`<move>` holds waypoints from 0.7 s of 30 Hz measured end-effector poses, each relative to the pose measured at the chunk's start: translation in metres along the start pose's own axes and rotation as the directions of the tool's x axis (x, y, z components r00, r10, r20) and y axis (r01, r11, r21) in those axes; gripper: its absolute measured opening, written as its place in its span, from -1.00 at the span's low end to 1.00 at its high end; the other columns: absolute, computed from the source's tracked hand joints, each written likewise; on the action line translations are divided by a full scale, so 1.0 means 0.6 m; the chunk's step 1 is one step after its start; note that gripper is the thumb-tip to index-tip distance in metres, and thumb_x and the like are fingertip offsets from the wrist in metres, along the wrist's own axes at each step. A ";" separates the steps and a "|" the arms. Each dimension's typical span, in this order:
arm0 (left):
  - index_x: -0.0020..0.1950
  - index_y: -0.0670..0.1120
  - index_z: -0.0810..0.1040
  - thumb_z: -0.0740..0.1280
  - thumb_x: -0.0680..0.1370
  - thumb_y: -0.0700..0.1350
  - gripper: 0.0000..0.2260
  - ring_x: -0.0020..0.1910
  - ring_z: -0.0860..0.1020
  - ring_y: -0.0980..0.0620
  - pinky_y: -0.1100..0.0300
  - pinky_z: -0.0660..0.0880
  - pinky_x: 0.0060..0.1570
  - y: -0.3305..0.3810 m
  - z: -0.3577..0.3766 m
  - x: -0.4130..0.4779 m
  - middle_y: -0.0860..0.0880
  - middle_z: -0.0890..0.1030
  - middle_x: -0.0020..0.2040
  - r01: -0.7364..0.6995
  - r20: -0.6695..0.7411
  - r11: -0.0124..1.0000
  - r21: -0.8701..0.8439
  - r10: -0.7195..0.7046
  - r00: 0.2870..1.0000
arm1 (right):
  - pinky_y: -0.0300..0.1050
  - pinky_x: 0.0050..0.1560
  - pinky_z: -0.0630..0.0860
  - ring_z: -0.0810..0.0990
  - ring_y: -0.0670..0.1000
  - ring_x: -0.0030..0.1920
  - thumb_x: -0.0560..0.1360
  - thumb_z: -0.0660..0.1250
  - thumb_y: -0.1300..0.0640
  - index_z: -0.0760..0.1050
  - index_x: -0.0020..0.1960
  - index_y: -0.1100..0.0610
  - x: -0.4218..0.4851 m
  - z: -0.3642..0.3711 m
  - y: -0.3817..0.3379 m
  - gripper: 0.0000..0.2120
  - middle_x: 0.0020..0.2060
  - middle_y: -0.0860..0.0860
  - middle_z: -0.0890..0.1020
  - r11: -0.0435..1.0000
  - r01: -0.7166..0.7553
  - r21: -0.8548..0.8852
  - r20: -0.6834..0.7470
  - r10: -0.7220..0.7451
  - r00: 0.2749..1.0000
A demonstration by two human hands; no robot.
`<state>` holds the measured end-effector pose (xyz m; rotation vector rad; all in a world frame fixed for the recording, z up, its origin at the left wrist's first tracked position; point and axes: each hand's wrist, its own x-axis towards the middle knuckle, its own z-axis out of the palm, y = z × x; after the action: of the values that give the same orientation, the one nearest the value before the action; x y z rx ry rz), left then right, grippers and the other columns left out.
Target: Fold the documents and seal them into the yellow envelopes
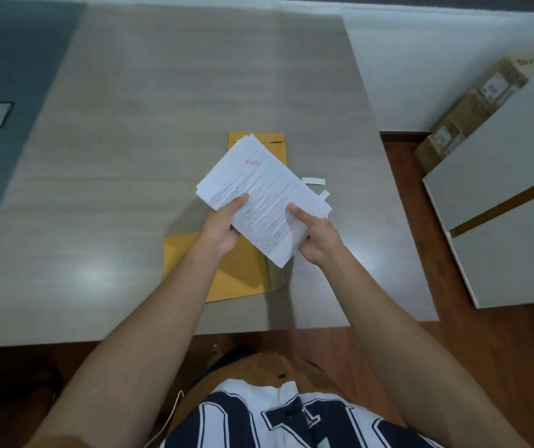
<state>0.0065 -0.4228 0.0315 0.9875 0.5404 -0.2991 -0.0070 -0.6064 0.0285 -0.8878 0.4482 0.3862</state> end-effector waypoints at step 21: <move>-0.17 -0.13 0.55 0.45 0.28 -0.43 -0.74 -0.24 0.52 -0.02 0.11 0.47 -0.27 0.039 -0.262 -0.024 -0.09 0.55 -0.23 -0.144 -0.016 0.669 0.729 0.227 0.974 | -0.05 0.01 0.64 0.69 0.08 0.02 0.31 0.60 0.25 0.63 -0.01 0.22 0.027 0.079 0.093 -0.71 -0.08 0.10 0.71 0.691 0.144 -0.708 0.057 -0.148 0.987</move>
<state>-0.0408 -0.2771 -0.0121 1.8415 0.4064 -0.2805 -0.0112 -0.5340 0.0099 -1.6808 0.2137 0.4151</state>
